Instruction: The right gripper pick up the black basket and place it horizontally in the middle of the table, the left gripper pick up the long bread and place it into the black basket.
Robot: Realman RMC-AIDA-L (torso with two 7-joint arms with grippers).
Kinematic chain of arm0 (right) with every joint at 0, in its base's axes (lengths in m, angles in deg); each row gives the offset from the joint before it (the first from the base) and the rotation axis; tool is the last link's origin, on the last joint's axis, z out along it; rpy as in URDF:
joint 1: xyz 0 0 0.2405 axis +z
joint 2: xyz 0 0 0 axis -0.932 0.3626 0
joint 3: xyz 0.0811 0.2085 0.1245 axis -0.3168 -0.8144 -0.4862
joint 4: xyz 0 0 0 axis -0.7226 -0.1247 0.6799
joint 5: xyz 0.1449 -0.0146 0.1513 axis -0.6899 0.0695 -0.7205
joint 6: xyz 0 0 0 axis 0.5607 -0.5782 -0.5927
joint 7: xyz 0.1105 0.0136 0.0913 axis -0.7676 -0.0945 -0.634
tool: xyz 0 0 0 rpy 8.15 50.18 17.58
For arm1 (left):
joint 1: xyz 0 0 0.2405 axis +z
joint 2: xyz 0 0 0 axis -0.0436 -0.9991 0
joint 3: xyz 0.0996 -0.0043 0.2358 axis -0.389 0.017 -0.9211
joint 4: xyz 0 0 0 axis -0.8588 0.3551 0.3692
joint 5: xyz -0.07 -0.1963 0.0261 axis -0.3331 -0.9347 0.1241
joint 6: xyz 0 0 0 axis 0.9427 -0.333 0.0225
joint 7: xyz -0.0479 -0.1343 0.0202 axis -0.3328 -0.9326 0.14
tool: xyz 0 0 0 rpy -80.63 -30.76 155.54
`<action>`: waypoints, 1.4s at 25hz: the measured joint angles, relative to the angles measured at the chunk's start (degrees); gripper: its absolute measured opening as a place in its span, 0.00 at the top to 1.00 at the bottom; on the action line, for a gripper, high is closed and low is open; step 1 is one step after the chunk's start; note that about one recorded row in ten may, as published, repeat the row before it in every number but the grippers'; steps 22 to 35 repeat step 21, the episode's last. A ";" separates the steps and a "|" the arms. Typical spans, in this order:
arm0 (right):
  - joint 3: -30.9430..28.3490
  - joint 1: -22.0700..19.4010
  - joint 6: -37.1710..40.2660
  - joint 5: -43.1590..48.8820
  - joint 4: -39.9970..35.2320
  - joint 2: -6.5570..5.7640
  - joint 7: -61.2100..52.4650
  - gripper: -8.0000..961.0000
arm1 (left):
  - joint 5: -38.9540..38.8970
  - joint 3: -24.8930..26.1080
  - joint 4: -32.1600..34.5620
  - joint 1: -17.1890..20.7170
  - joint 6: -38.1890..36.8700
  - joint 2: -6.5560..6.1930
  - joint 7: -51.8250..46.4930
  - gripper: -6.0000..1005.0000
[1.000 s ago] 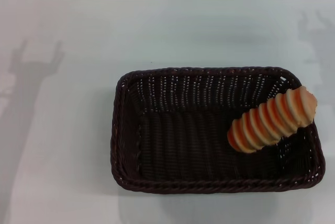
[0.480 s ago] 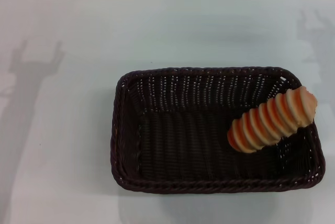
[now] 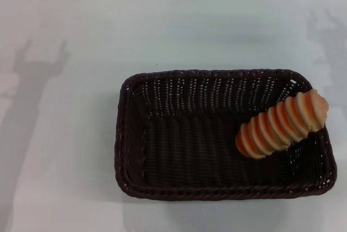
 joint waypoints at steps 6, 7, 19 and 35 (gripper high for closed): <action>-0.11 0.08 0.00 0.00 -0.01 0.00 -0.01 0.66 | -0.32 0.00 0.06 -0.27 0.48 0.00 0.20 0.14; -0.11 0.10 0.00 0.00 -0.01 0.00 0.00 0.66 | -0.43 0.00 0.02 -0.31 0.59 0.00 0.27 0.14; -0.21 0.24 0.00 0.00 -0.01 -0.08 0.00 0.66 | -0.71 0.00 0.07 -0.91 0.69 0.00 0.51 0.14; -0.24 0.24 0.00 0.00 0.01 -0.09 0.00 0.66 | -0.71 0.00 0.09 -0.96 0.69 0.00 0.52 0.14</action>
